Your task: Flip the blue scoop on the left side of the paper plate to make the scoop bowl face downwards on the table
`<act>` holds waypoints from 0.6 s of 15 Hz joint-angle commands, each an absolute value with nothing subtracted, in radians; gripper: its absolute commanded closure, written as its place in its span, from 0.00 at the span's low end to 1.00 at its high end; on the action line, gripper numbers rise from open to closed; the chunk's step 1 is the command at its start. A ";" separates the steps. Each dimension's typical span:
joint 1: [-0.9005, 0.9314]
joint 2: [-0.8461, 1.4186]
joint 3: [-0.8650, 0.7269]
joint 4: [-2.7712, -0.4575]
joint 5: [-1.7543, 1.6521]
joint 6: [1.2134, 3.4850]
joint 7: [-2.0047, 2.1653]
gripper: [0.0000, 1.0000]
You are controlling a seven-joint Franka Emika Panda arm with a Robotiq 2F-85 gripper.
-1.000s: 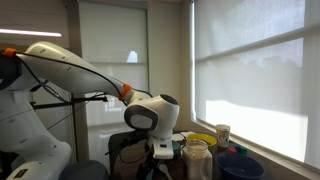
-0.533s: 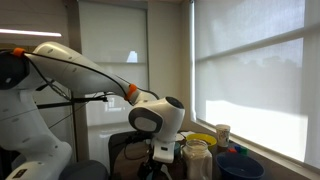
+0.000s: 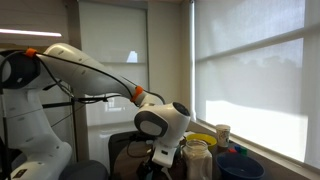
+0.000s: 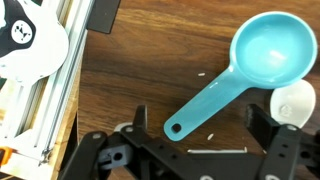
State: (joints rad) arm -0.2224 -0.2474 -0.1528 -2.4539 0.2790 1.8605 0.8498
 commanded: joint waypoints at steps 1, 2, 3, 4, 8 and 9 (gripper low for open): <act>-0.224 -0.213 -0.150 -2.417 0.313 1.826 0.897 0.17; -0.224 -0.208 -0.151 -2.416 0.314 1.826 0.904 0.25; -0.223 -0.204 -0.151 -2.414 0.314 1.826 0.910 0.30; -0.223 -0.200 -0.151 -2.414 0.312 1.828 0.916 0.35; -0.221 -0.188 -0.151 -2.413 0.311 1.827 0.935 0.14; -0.221 -0.187 -0.151 -2.413 0.310 1.829 0.938 0.39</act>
